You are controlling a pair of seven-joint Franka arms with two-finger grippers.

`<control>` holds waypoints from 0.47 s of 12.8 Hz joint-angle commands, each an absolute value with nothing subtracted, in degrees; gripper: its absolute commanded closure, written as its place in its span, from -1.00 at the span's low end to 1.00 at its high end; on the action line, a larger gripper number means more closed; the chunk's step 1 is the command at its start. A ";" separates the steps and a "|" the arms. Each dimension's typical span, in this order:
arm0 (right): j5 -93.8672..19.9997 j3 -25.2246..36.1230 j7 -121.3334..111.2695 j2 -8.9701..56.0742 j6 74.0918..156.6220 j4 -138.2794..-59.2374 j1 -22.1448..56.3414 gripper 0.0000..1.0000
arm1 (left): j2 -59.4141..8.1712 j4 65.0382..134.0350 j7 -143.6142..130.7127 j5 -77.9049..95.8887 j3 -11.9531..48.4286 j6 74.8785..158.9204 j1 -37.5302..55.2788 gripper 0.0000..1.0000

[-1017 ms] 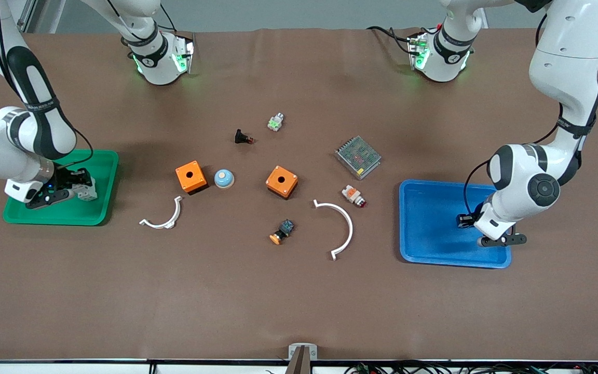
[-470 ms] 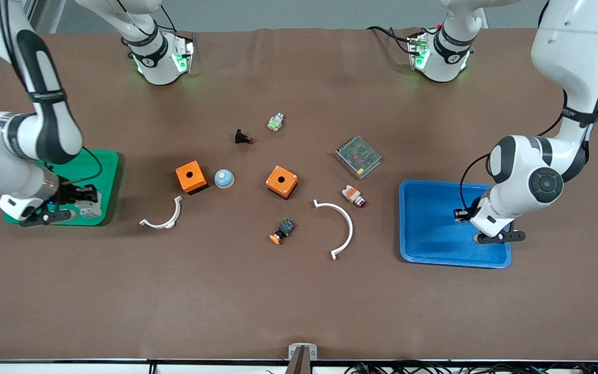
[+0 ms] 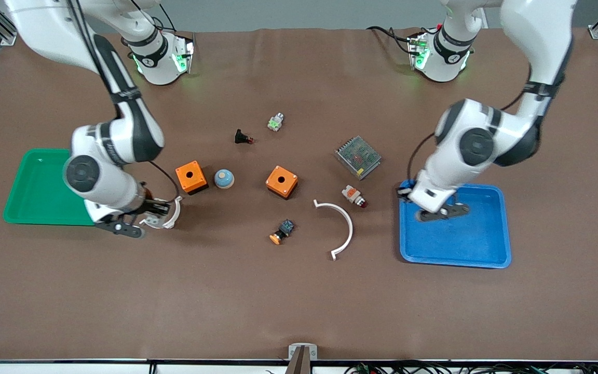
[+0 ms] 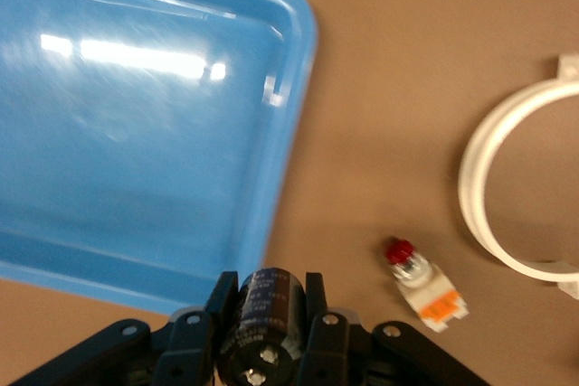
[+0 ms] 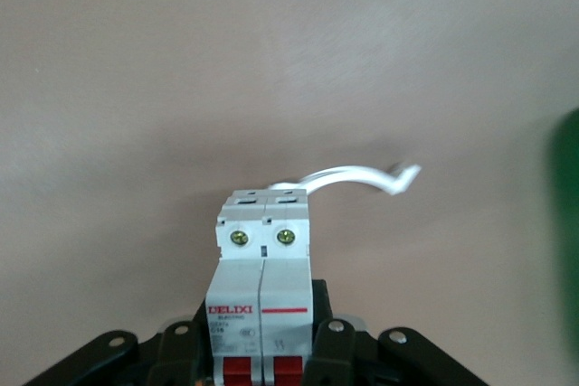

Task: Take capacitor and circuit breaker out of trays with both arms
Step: 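Carry the breaker with the right gripper while the left gripper carries the capacitor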

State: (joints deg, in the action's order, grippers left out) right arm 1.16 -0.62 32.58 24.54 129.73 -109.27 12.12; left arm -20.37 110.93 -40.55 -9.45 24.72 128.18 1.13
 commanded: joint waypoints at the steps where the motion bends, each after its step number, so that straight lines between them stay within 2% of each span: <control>1: 0.97 -2.10 43.39 30.04 132.70 -106.96 13.97 0.96 | -22.14 111.18 -56.71 -13.45 24.78 129.19 9.11 1.00; 3: 0.97 -4.04 47.80 32.69 136.30 -106.79 13.80 0.94 | -23.89 111.27 -66.05 -13.45 24.79 131.56 14.65 1.00; 4: 0.88 -4.13 48.16 33.13 136.41 -106.53 13.45 0.77 | -25.30 111.44 -71.75 -13.45 24.79 134.01 17.55 1.00; 5: 0.36 -4.13 47.90 33.13 135.80 -105.57 13.10 0.36 | -26.79 111.53 -76.24 -13.45 24.70 136.47 20.28 1.00; 6: -2.00 -4.04 47.64 32.87 135.27 -104.77 12.92 -0.35 | -28.55 111.53 -79.86 -13.45 24.70 139.02 22.22 1.00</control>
State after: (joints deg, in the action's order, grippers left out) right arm 0.56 -3.19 46.84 31.98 136.04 -107.54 14.06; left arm -25.86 111.52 -73.46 -12.31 25.14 134.94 19.39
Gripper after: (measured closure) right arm 0.599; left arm 0.656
